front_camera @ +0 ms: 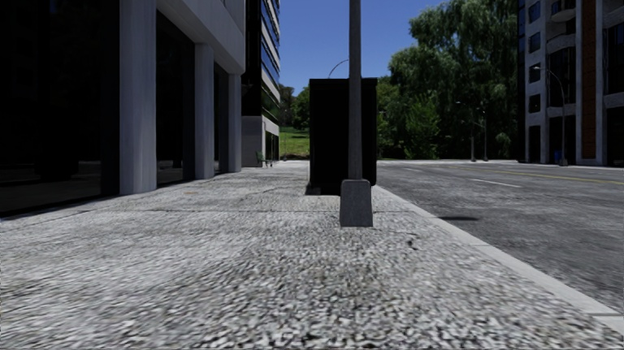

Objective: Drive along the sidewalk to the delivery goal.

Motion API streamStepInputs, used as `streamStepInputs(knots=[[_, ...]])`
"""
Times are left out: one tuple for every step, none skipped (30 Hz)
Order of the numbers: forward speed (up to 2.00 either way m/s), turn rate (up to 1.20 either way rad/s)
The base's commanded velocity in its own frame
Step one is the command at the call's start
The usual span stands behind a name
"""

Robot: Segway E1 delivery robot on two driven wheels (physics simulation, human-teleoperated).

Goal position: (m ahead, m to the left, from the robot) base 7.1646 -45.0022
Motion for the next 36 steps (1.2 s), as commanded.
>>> streamStepInputs(knots=[[2.0, 0.13], [2.0, 0.38], [2.0, 0.84], [2.0, 0.84], [2.0, 1.2], [2.0, 1.2], [2.0, 1.2], [2.0, 1.2], [2.0, 1.2], [2.0, 1.2], [2.0, 1.2], [2.0, 1.2], [2.0, 1.2], [2.0, 1.2], [2.0, 1.2], [2.0, 1.18], [2.0, 0.7], [2.0, 0.7], [2.0, 0.5], [2.0, 0.35], [2.0, 0.14], [2.0, 0.06], [2.0, 0.04], [2.0, 0.04], [2.0, 0.03], [2.0, 0.03], [2.0, 0.03], [2.0, 0.03], [2.0, 0.03], [2.0, 0.02], [2.0, 0.0], [2.0, 0.0], [2.0, 0.0], [2.0, 0.0], [2.0, 0.0], [2.0, 0.0]])
